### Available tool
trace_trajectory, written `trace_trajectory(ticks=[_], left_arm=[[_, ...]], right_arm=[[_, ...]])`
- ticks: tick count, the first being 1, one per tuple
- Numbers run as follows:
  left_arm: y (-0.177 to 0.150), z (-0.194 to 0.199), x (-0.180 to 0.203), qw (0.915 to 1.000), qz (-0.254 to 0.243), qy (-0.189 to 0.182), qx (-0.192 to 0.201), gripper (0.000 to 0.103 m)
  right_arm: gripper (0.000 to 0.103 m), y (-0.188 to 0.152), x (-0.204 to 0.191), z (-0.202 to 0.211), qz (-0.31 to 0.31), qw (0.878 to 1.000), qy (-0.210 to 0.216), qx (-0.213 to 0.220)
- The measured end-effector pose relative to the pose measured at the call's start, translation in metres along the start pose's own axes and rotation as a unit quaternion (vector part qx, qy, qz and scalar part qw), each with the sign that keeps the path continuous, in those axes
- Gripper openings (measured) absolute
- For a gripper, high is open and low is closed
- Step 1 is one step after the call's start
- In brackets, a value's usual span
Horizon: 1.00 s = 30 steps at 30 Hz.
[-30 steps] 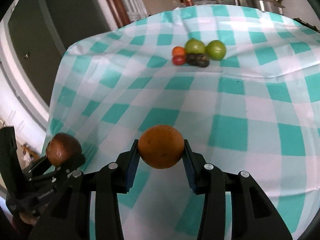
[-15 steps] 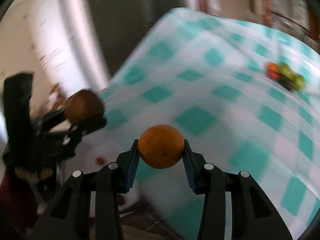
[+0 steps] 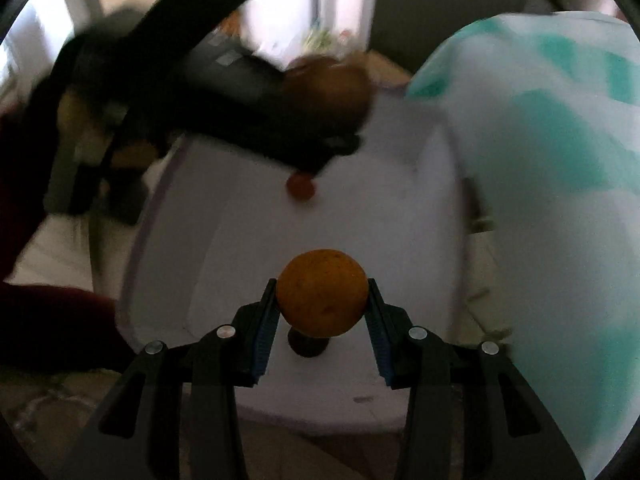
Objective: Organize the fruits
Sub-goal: 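Carry the apple and tangerine off the table over the white bin, then open both grippers to drop the tangerine and apple into the bin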
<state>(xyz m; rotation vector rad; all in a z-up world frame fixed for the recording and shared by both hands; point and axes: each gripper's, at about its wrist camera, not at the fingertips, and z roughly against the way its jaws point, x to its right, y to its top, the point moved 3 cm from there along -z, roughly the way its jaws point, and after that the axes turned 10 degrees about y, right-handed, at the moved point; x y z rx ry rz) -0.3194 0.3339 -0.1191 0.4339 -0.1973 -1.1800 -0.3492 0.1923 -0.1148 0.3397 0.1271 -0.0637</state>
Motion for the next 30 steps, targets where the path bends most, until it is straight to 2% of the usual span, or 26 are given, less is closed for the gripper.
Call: trace_trajectory(ticks=[4,9,13,17,24,26,27,28,30], left_arm=[[0.01,-0.043,0.002,0.9985,-0.025,0.008,-0.047,0.064],[0.015,-0.083,0.015,0.992,-0.08,0.014,-0.097,0.064],[0.008,-0.096,0.022,0.9878,-0.109,0.02,-0.11,0.064],[0.002,-0.101,0.026,0.9853,-0.125,0.023,-0.114,0.064],[-0.006,-0.111,0.036,0.9818,-0.136,0.03,-0.129,0.064],[-0.009,-0.113,0.038,0.9812,-0.136,0.032,-0.134,0.064],[-0.011,-0.113,0.038,0.9808,-0.134,0.032,-0.138,0.065],[-0.013,-0.113,0.04,0.9806,-0.132,0.032,-0.141,0.065],[-0.012,-0.116,0.037,0.9812,-0.122,0.03,-0.146,0.066]], right_arm=[[0.042,0.003,-0.025,-0.053,0.065,0.994,-0.006,-0.087],[0.042,0.003,-0.049,-0.091,0.126,0.979,-0.01,-0.159],[0.042,-0.002,-0.048,-0.111,0.132,0.971,-0.01,-0.198],[0.042,-0.007,-0.049,-0.119,0.133,0.968,-0.011,-0.212],[0.043,-0.017,-0.059,-0.121,0.129,0.969,-0.021,-0.209],[0.053,-0.016,-0.059,-0.119,0.126,0.971,-0.024,-0.2],[0.065,-0.018,-0.066,-0.114,0.123,0.974,-0.02,-0.19],[0.071,-0.019,-0.069,-0.108,0.122,0.977,-0.015,-0.176],[0.072,-0.02,-0.073,-0.095,0.121,0.981,-0.01,-0.154]])
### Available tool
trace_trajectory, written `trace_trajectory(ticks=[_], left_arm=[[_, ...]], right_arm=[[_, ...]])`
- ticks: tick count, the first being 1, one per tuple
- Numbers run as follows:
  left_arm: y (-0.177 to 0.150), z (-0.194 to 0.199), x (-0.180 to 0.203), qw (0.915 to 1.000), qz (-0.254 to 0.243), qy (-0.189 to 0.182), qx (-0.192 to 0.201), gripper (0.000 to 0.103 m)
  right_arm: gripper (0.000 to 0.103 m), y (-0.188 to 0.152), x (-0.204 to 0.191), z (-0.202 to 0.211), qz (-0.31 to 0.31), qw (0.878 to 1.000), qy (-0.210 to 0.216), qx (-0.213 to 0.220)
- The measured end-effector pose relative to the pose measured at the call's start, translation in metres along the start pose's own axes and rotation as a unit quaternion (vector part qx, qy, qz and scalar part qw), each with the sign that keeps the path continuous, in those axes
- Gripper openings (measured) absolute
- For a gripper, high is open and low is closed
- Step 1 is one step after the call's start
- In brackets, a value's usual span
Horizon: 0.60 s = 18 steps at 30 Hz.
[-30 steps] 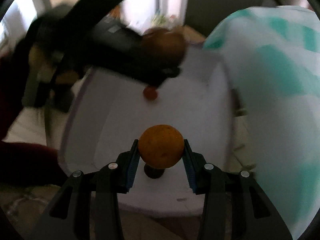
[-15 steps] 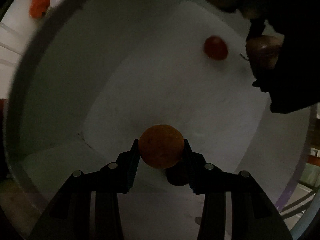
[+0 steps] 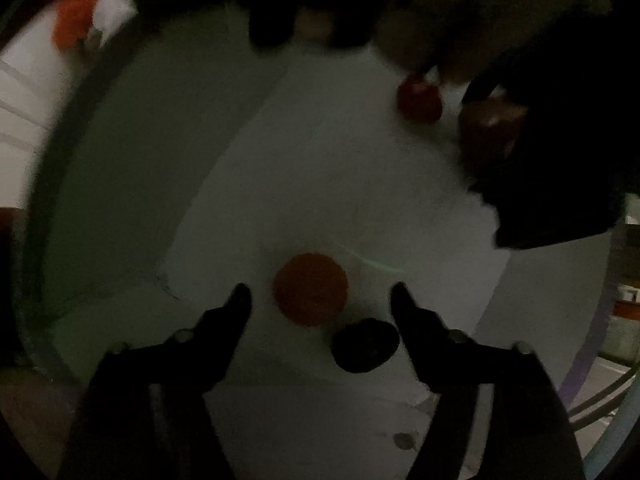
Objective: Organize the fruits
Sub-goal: 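Open both grippers to drop the tangerine and apple into the bin, then move both grippers back over the remaining fruits on the table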
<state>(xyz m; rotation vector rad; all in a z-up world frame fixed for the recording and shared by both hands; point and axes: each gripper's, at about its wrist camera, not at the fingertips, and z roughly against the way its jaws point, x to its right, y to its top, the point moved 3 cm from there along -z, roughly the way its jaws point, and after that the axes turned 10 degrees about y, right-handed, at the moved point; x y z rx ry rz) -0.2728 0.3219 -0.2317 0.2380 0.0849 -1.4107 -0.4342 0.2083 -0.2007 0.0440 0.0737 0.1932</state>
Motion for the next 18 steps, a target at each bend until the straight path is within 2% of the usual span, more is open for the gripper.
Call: trace_trajectory(ticks=[3,5,8,10,12,14,15,16,18], left_arm=[[-0.005,0.011,-0.003,0.9995,0.029,-0.001,0.008,0.067],[-0.008,0.029,-0.009,0.9983,0.047,0.001,0.034,0.07],[-0.02,0.075,-0.019,0.9938,0.062,0.014,0.091,0.079],[-0.03,0.108,-0.028,0.9886,0.077,0.023,0.127,0.082],[-0.044,0.139,-0.04,0.9821,0.107,0.032,0.152,0.087],[-0.055,0.162,-0.049,0.9763,0.132,0.043,0.166,0.09],[-0.059,0.178,-0.054,0.9701,0.154,0.052,0.18,0.09],[-0.059,0.192,-0.059,0.9634,0.174,0.06,0.194,0.09],[-0.051,0.233,-0.063,0.9442,0.212,0.07,0.242,0.093]], right_arm=[[0.072,-0.009,-0.008,0.029,0.003,0.999,0.001,0.05],[0.072,-0.014,-0.014,0.054,-0.004,0.996,0.008,0.092],[0.072,-0.029,-0.019,0.113,-0.011,0.984,0.018,0.177],[0.073,-0.049,-0.021,0.158,-0.015,0.97,0.002,0.243],[0.079,-0.076,-0.017,0.201,-0.033,0.95,-0.016,0.31],[0.084,-0.118,-0.008,0.243,-0.066,0.922,-0.042,0.379],[0.087,-0.145,0.0,0.263,-0.091,0.904,-0.061,0.414],[0.088,-0.162,0.006,0.273,-0.108,0.892,-0.075,0.432],[0.088,-0.195,0.032,0.292,-0.154,0.866,-0.108,0.463]])
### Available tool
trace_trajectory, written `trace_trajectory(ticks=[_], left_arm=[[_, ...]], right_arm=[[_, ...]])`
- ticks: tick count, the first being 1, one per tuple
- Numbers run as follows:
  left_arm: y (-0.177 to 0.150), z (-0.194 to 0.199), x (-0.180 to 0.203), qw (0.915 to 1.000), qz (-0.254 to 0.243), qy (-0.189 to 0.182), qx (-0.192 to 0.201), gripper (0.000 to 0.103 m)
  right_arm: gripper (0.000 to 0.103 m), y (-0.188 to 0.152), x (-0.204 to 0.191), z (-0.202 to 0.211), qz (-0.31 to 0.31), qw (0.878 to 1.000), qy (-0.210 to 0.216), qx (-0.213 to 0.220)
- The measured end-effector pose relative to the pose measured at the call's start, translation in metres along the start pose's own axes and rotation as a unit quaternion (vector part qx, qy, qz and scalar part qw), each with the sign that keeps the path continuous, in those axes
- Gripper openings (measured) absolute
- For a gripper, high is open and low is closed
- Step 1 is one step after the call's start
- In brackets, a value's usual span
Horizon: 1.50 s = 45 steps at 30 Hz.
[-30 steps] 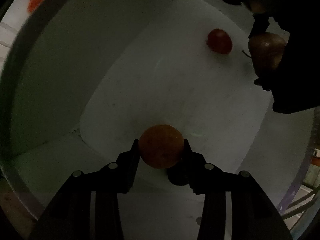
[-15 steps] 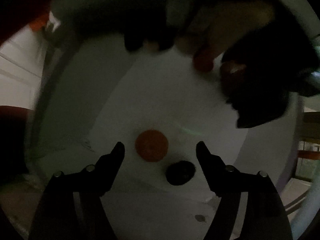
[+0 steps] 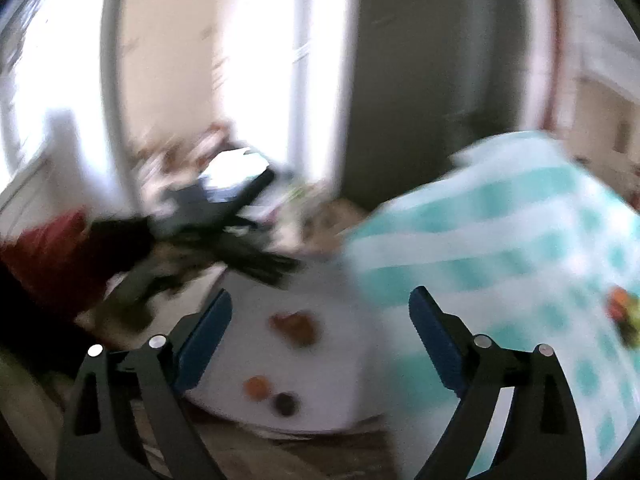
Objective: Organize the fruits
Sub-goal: 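Move both grippers back over the remaining fruits on the table, then grasp the second dark round fruit with the right gripper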
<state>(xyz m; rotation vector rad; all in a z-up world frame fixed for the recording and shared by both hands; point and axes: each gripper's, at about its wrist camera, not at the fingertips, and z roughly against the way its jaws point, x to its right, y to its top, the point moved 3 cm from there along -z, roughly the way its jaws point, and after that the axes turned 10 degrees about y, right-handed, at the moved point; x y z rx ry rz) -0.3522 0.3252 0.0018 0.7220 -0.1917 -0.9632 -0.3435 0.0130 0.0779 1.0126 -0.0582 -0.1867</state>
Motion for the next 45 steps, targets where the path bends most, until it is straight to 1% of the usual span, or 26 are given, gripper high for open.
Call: trace_trajectory(ticks=[1,3,4,6,7,9,10,12,13,15,16,19,21,23,24,26,28,29,31,35,37,41,42,43,44,45], left_arm=[[0.015,0.016,0.007,0.9993,0.015,-0.01,0.031,0.099],[0.042,0.054,0.025,0.9939,0.037,-0.05,0.092,0.102],[0.059,0.071,0.044,0.9886,0.037,-0.087,0.117,0.102],[0.085,0.092,0.081,0.9791,0.031,-0.145,0.139,0.102],[0.097,0.097,0.105,0.9743,0.026,-0.169,0.146,0.102],[0.115,0.096,0.165,0.9638,0.002,-0.217,0.155,0.102],[0.122,0.09,0.197,0.96,-0.016,-0.233,0.155,0.102],[0.129,0.071,0.269,0.9577,-0.045,-0.249,0.137,0.102],[0.135,0.064,0.295,0.9567,-0.051,-0.259,0.122,0.102],[0.148,0.036,0.343,0.9544,-0.057,-0.278,0.091,0.102],[0.153,0.027,0.365,0.9548,-0.059,-0.277,0.089,0.102],[0.166,-0.004,0.41,0.9526,-0.064,-0.286,0.082,0.102],[0.172,-0.025,0.426,0.9505,-0.066,-0.296,0.068,0.102],[0.174,-0.042,0.437,0.9504,-0.061,-0.3,0.053,0.102],[0.175,-0.051,0.437,0.9502,-0.057,-0.305,0.03,0.101],[0.177,-0.057,0.435,0.9446,-0.042,-0.325,0.01,0.101],[0.176,-0.058,0.429,0.9401,-0.024,-0.34,0.013,0.101],[0.176,-0.058,0.428,0.936,-0.023,-0.351,0.016,0.101],[0.177,-0.058,0.424,0.9341,-0.015,-0.356,0.016,0.101],[0.181,-0.064,0.415,0.9323,0.017,-0.361,0.012,0.101],[0.182,-0.064,0.414,0.9316,0.022,-0.363,0.011,0.101],[0.182,-0.063,0.415,0.9316,0.022,-0.363,0.013,0.101],[0.182,-0.063,0.415,0.932,0.021,-0.362,0.014,0.101],[0.182,-0.063,0.416,0.9325,0.02,-0.36,0.015,0.101],[0.182,-0.063,0.416,0.9335,0.019,-0.358,0.016,0.101],[0.182,-0.062,0.416,0.9344,0.019,-0.355,0.017,0.101]], right_arm=[[0.088,0.0,0.035,0.009,-0.03,0.999,-0.03,0.017],[0.088,-0.006,0.091,0.026,-0.088,0.993,-0.077,0.037],[0.088,-0.014,0.12,0.045,-0.135,0.984,-0.107,0.051],[0.088,-0.031,0.167,0.077,-0.202,0.966,-0.147,0.071],[0.088,-0.049,0.194,0.091,-0.24,0.953,-0.168,0.083],[0.088,-0.068,0.232,0.109,-0.292,0.932,-0.19,0.095],[0.088,-0.081,0.25,0.113,-0.324,0.919,-0.203,0.095],[0.088,-0.1,0.278,0.126,-0.366,0.901,-0.217,0.083],[0.088,-0.107,0.295,0.127,-0.38,0.895,-0.222,0.072],[0.088,-0.112,0.324,0.126,-0.387,0.89,-0.237,0.056],[0.088,-0.114,0.347,0.123,-0.389,0.888,-0.243,0.046],[0.088,-0.11,0.397,0.103,-0.394,0.886,-0.245,0.025],[0.088,-0.109,0.428,0.091,-0.395,0.884,-0.249,0.008],[0.088,-0.106,0.443,0.078,-0.397,0.884,-0.247,-0.006],[0.088,-0.104,0.451,0.071,-0.398,0.885,-0.242,-0.014],[0.088,-0.096,0.47,0.056,-0.39,0.891,-0.231,-0.024],[0.087,-0.084,0.481,0.041,-0.37,0.901,-0.224,-0.034],[0.086,-0.08,0.488,0.033,-0.362,0.904,-0.221,-0.045],[0.077,-0.076,0.499,0.016,-0.353,0.909,-0.212,-0.068],[0.072,-0.069,0.517,-0.001,-0.333,0.916,-0.205,-0.087],[0.066,-0.069,0.524,-0.009,-0.33,0.917,-0.2,-0.099],[0.06,-0.067,0.525,-0.017,-0.307,0.925,-0.197,-0.11],[0.056,-0.067,0.525,-0.018,-0.304,0.925,-0.199,-0.11],[0.047,-0.068,0.525,-0.018,-0.302,0.925,-0.202,-0.11],[0.041,-0.069,0.523,-0.017,-0.3,0.925,-0.205,-0.11],[0.042,-0.07,0.521,-0.016,-0.299,0.925,-0.207,-0.112]])
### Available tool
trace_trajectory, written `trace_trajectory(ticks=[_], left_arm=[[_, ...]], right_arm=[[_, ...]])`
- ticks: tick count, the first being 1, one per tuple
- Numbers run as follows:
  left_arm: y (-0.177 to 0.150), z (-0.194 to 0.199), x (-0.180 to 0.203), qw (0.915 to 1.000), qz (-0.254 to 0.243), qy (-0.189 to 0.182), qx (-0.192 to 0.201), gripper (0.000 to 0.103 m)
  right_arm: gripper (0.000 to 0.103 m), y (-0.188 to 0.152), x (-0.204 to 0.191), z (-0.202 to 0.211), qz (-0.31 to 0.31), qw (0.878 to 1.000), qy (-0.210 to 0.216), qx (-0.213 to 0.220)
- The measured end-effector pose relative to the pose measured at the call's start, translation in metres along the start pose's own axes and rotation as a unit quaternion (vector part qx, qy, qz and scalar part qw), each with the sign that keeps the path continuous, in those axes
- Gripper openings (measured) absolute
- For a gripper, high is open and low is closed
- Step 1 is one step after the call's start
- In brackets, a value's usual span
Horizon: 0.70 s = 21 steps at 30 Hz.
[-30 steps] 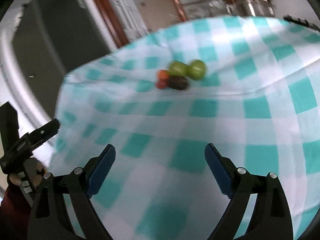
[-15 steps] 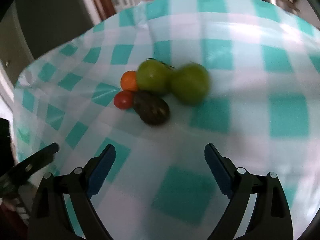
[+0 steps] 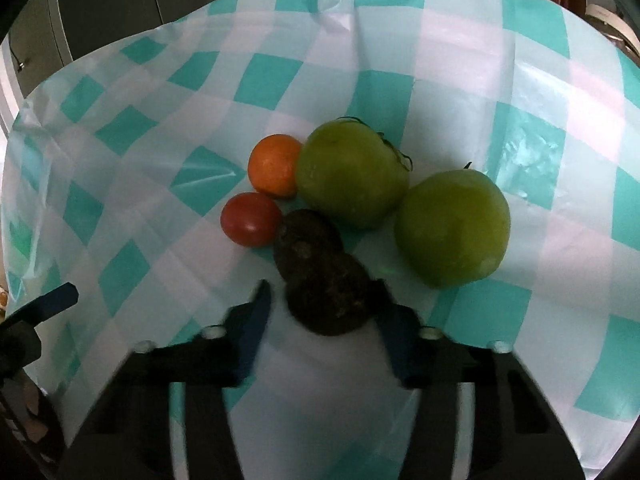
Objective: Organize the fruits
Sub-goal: 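Grasp the second dark round fruit with the right gripper, then grasp the second red tomato with the left gripper while the right gripper holds the dark fruit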
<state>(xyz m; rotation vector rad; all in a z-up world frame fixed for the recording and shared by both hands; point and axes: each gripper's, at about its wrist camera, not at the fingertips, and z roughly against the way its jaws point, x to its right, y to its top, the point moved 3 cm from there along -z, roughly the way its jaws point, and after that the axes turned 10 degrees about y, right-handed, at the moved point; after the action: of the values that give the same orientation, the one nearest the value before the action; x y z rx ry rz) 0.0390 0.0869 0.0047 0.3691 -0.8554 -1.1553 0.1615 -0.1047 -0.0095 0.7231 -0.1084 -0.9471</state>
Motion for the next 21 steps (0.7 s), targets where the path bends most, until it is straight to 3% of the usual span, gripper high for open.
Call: trace_trajectory(ticks=[3,8,14,17,19,21], left_arm=[[-0.001,0.001,0.002,0.9999,-0.008,0.01,0.002,0.101],[-0.003,-0.001,0.008,0.9994,-0.029,0.016,-0.009,0.101],[-0.007,-0.01,0.02,0.9975,-0.049,0.039,-0.034,0.101],[-0.001,-0.024,0.034,0.9933,-0.08,0.074,-0.038,0.101],[0.01,-0.04,0.046,0.9865,-0.111,0.114,-0.039,0.101],[0.021,-0.059,0.058,0.9781,-0.153,0.13,-0.054,0.097]], right_arm=[[0.041,-0.019,-0.005,0.015,-0.005,1.0,-0.014,0.013],[0.041,-0.072,0.001,0.07,-0.086,0.993,-0.022,0.072],[0.041,-0.096,0.031,0.108,-0.187,0.971,-0.024,0.146],[0.041,-0.096,0.043,0.106,-0.214,0.965,-0.002,0.154],[0.041,-0.095,0.045,0.104,-0.218,0.964,0.002,0.154],[0.042,-0.095,0.043,0.104,-0.215,0.964,0.007,0.155]])
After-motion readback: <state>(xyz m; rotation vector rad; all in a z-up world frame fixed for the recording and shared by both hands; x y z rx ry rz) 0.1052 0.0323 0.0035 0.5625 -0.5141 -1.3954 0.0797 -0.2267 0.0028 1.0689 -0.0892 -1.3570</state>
